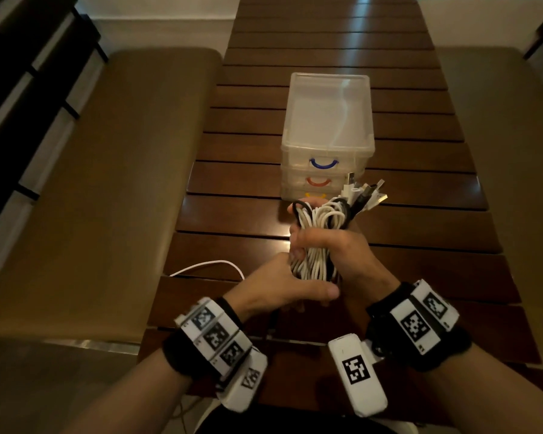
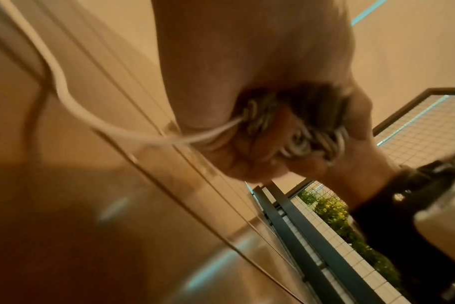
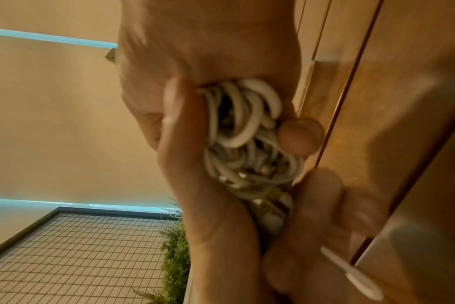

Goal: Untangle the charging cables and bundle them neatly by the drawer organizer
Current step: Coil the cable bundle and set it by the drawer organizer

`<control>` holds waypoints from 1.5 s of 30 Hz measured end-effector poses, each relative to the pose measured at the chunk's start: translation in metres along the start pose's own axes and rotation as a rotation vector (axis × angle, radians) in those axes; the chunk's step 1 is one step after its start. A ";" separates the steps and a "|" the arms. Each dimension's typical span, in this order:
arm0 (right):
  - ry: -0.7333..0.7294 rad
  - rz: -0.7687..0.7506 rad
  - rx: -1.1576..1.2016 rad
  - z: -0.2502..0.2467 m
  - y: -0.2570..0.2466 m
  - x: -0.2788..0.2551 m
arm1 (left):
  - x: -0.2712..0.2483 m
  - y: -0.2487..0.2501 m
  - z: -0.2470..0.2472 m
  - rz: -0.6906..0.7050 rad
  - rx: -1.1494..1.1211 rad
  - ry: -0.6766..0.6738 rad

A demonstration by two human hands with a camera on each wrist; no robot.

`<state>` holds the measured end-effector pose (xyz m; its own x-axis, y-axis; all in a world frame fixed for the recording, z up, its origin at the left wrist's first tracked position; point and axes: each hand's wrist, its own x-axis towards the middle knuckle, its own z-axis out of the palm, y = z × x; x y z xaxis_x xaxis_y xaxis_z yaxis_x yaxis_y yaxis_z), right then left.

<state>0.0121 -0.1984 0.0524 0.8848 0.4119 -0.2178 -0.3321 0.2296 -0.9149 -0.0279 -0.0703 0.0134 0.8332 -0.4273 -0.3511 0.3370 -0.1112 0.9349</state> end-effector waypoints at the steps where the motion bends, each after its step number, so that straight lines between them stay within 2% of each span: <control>1: -0.010 -0.022 0.014 0.002 -0.001 0.002 | -0.004 0.002 -0.013 -0.046 0.105 -0.064; 3: -0.013 -0.060 0.019 0.006 -0.006 0.007 | -0.019 0.004 -0.041 -0.164 0.305 -0.091; 4: -0.015 -0.076 0.006 0.008 -0.009 0.009 | -0.029 0.004 -0.055 -0.214 0.399 -0.051; 7: 0.002 -0.109 -0.025 0.004 -0.016 0.013 | -0.060 0.003 -0.100 -0.249 0.687 0.125; 10: 0.059 -0.125 -0.050 0.001 -0.018 0.014 | -0.085 0.005 -0.143 -0.287 0.820 0.263; 11: 0.063 -0.123 -0.050 0.000 -0.018 0.013 | -0.092 0.006 -0.155 -0.316 0.849 0.261; 14: 0.040 -0.131 -0.092 -0.007 -0.018 0.009 | -0.109 0.014 -0.176 -0.420 0.874 0.085; 15: 0.037 -0.138 -0.135 -0.011 -0.018 0.008 | -0.115 0.020 -0.180 -0.414 0.852 0.060; 17: 0.068 -0.159 -0.232 -0.018 -0.017 0.006 | -0.128 0.038 -0.182 -0.317 0.737 0.131; 19: 0.095 -0.179 -0.285 -0.022 -0.016 0.004 | -0.139 0.059 -0.174 -0.159 0.682 0.208; 20: 0.091 -0.187 -0.309 -0.022 -0.015 0.003 | -0.139 0.068 -0.166 -0.101 0.736 0.210; 23: -0.014 -0.193 -0.377 -0.012 -0.011 -0.002 | -0.123 0.087 -0.125 0.042 0.878 0.168; 25: -0.074 -0.202 -0.395 -0.005 -0.009 -0.006 | -0.104 0.093 -0.094 0.150 0.884 0.161; 28: -0.139 -0.213 -0.376 0.001 -0.007 -0.009 | -0.077 0.088 -0.063 0.228 0.843 0.157; 33: -0.152 -0.239 -0.262 0.000 -0.009 -0.015 | -0.057 0.077 -0.029 0.193 0.413 0.424; 36: -0.118 -0.132 -0.138 -0.005 -0.003 -0.015 | -0.050 0.069 -0.019 0.175 0.274 0.548; 41: -0.031 -0.033 -0.030 -0.012 0.007 -0.016 | -0.046 0.059 -0.013 0.206 0.339 0.694; 45: 0.000 -0.063 -0.195 -0.008 0.010 -0.018 | -0.040 0.051 -0.007 0.234 0.482 0.700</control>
<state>-0.0048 -0.2112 0.0447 0.9020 0.4017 -0.1580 -0.2062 0.0795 -0.9753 -0.0404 -0.0527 0.0749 0.9884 0.1441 0.0489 0.0342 -0.5236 0.8513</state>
